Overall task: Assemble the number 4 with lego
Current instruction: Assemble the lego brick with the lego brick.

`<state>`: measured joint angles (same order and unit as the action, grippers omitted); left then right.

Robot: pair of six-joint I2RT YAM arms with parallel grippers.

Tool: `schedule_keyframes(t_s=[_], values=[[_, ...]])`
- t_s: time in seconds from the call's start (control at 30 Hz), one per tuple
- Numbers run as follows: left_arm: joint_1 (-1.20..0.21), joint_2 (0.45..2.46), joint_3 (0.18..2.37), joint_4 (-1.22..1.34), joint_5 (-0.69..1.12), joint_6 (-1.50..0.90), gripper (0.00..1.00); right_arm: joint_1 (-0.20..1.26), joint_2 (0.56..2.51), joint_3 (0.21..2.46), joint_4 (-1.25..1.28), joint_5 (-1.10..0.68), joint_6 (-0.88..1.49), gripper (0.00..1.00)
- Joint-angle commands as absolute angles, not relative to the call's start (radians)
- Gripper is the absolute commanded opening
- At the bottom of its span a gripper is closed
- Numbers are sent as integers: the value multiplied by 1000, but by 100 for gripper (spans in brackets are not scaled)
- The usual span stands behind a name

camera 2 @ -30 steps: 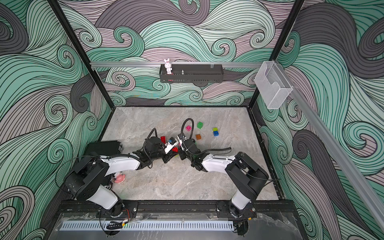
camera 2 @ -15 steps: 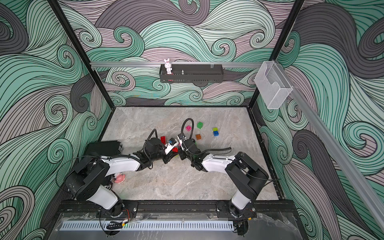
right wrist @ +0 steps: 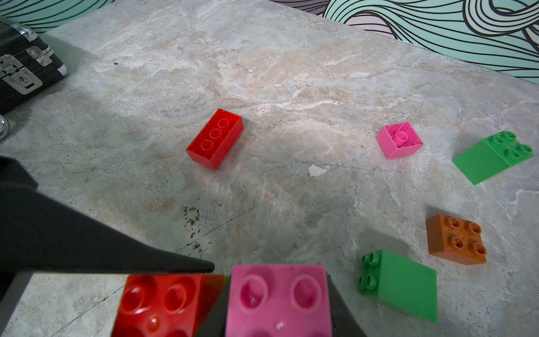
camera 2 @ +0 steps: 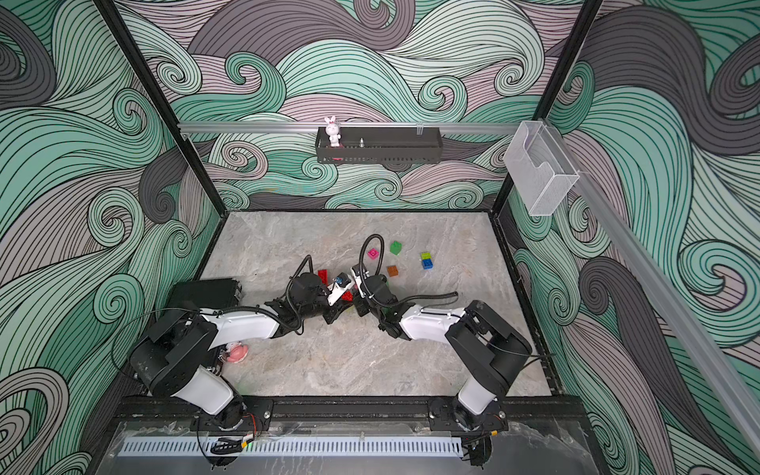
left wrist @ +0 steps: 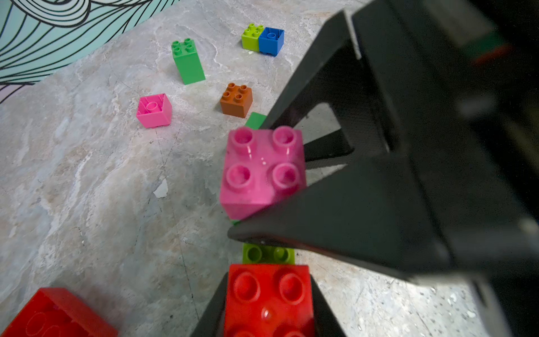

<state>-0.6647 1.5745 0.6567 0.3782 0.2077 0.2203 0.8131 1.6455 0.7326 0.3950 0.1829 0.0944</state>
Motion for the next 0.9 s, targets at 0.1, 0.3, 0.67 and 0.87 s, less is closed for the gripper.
schedule_keyframes(t_s=[0.1,0.3,0.67,0.87], values=[[-670,1504,641,300,176,110,57,819,1738,670,128,124,100,7],[-660,1394,594,389,226,104,62,819,1744,678,123,124,99,7],[-658,1487,632,408,198,152,59,821,1747,679,120,122,97,6],[-656,1523,644,427,206,157,54,821,1742,678,118,125,97,6]])
